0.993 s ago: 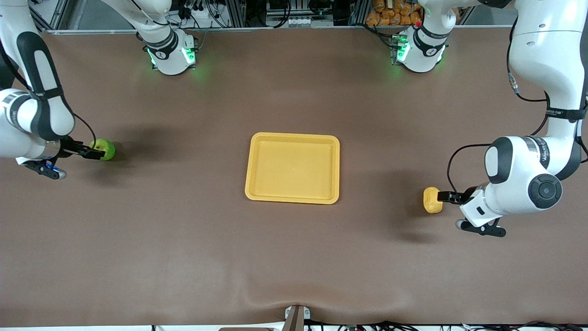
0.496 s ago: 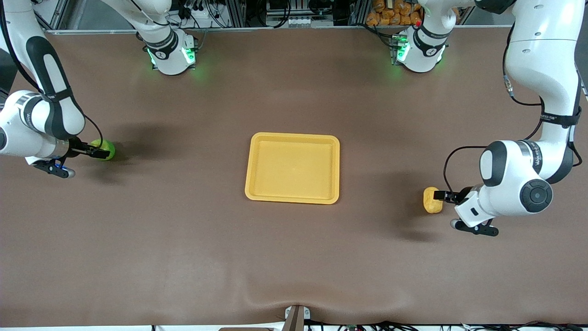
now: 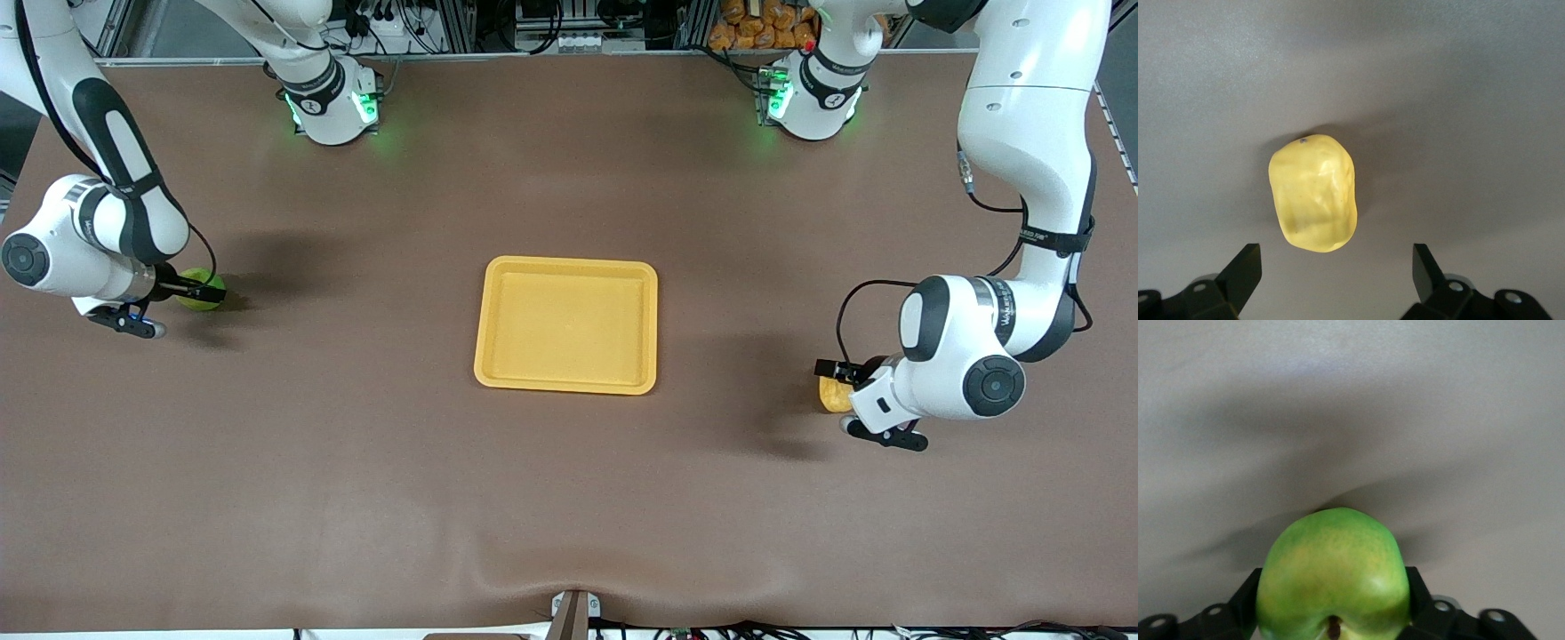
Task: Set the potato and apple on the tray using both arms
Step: 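Close the right gripper on the apple while the left gripper grasps the potato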
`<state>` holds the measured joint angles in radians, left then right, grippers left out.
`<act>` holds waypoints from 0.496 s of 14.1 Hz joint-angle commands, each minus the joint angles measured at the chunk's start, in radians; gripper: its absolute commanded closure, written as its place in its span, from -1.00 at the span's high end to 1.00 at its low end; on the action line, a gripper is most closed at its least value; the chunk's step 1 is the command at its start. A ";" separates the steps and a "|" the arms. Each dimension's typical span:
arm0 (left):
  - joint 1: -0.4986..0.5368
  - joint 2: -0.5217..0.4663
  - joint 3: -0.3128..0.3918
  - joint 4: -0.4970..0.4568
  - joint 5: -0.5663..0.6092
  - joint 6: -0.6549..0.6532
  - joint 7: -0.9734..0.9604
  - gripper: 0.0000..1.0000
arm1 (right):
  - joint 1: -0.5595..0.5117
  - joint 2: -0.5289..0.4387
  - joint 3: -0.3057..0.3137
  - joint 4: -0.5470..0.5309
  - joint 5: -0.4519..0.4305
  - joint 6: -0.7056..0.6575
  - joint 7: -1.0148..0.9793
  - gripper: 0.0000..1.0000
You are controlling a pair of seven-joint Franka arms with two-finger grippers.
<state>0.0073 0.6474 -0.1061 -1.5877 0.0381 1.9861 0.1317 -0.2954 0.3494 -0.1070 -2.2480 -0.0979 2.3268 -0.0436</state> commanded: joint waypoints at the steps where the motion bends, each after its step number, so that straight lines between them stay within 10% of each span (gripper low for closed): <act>1: 0.020 0.023 0.003 0.017 -0.004 -0.004 -0.030 1.00 | -0.030 -0.010 0.012 -0.005 -0.025 -0.003 -0.068 -1.00; 7: 0.019 0.051 0.002 0.009 0.013 0.101 -0.139 1.00 | 0.033 -0.095 0.020 0.097 -0.006 -0.255 -0.073 -1.00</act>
<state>0.0230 0.6868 -0.1018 -1.5868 0.0379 2.0446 0.0150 -0.2871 0.3265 -0.0962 -2.1899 -0.0985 2.1830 -0.1110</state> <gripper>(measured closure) 0.000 0.181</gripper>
